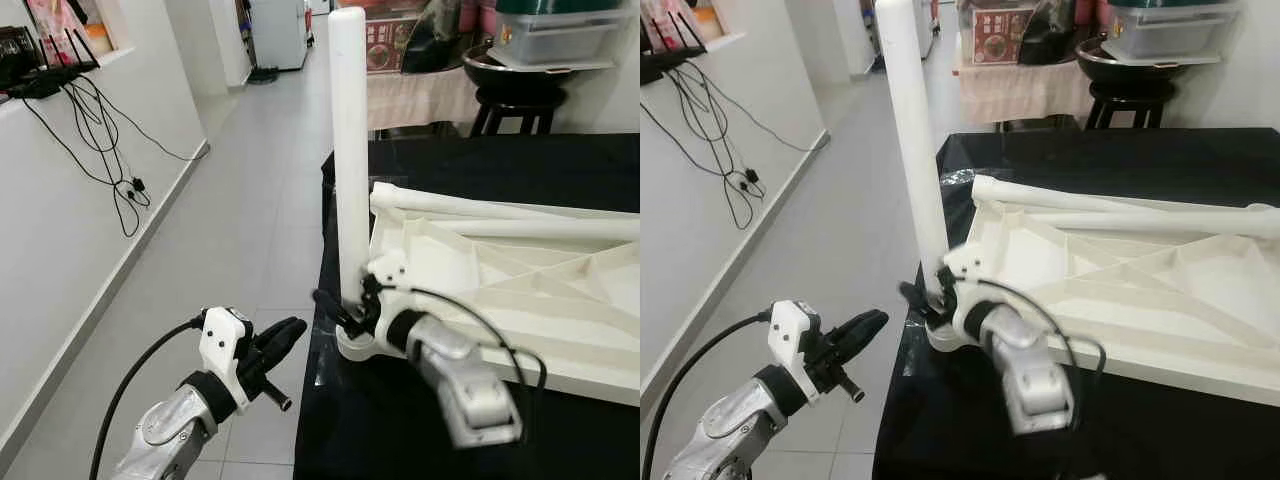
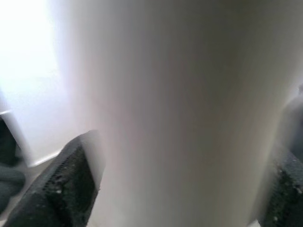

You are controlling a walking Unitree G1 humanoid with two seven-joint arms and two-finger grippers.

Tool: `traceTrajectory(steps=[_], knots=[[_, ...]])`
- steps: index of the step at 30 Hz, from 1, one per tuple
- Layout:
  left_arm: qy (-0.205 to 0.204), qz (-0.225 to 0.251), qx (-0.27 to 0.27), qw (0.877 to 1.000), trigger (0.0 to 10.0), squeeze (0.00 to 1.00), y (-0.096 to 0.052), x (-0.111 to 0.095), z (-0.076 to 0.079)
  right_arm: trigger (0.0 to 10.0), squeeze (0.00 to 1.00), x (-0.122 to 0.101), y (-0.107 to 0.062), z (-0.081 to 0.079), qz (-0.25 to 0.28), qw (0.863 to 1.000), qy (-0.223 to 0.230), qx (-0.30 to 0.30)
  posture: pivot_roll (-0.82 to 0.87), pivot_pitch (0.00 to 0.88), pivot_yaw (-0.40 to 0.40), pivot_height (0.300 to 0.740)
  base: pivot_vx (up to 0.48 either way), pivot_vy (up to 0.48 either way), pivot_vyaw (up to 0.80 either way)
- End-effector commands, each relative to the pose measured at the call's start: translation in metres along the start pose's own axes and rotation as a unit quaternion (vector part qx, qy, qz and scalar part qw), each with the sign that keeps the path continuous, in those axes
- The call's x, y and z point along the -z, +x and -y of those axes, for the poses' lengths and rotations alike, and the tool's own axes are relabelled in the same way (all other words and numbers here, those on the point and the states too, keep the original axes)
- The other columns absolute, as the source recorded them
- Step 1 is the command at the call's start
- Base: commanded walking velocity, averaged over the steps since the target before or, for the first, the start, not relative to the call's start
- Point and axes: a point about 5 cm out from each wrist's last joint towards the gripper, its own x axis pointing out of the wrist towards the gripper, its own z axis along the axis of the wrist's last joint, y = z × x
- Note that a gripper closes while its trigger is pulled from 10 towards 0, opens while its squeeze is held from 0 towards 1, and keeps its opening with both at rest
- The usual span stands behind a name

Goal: Building children table

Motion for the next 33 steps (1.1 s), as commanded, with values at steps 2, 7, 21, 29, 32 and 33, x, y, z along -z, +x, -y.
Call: traceTrajectory(steps=[2,7,21,29,32,33], knots=[[-0.007,-0.008,-0.004,1.000,10.0,0.00,0.000,0.004,0.000,10.0,0.00,0.001,0.000,-0.004,-0.004,0.990,-0.022,-0.138,-0.01,0.010,0.042,0.740,0.000,0.000,0.00],[-0.009,-0.006,-0.004,1.000,10.0,0.00,0.000,0.004,0.003,10.0,0.00,0.009,-0.004,0.020,-0.043,0.981,-0.040,-0.186,0.01,0.020,0.035,0.740,0.000,0.000,0.00],[-0.015,-0.010,0.000,1.000,10.0,0.00,-0.007,0.001,0.009,0.0,0.00,0.002,0.000,0.060,-0.008,0.987,0.003,-0.161,0.04,0.057,0.047,0.740,0.000,0.000,0.00],[-0.017,-0.011,0.001,1.000,10.0,0.00,-0.008,0.001,0.010,0.0,0.00,0.008,-0.004,0.063,-0.011,0.983,0.009,-0.186,0.03,0.065,0.050,0.740,0.000,0.000,0.00],[-0.019,-0.010,0.001,1.000,10.0,0.00,-0.008,0.000,0.010,0.0,0.00,0.007,-0.010,0.066,-0.004,0.983,0.007,-0.185,0.02,0.063,0.053,0.740,0.000,0.000,0.00],[-0.019,-0.010,0.001,1.000,10.0,0.00,-0.008,0.000,0.010,0.0,0.00,0.007,-0.010,0.066,-0.004,0.983,0.007,-0.185,0.02,0.063,0.053,0.740,0.000,0.000,0.00]])
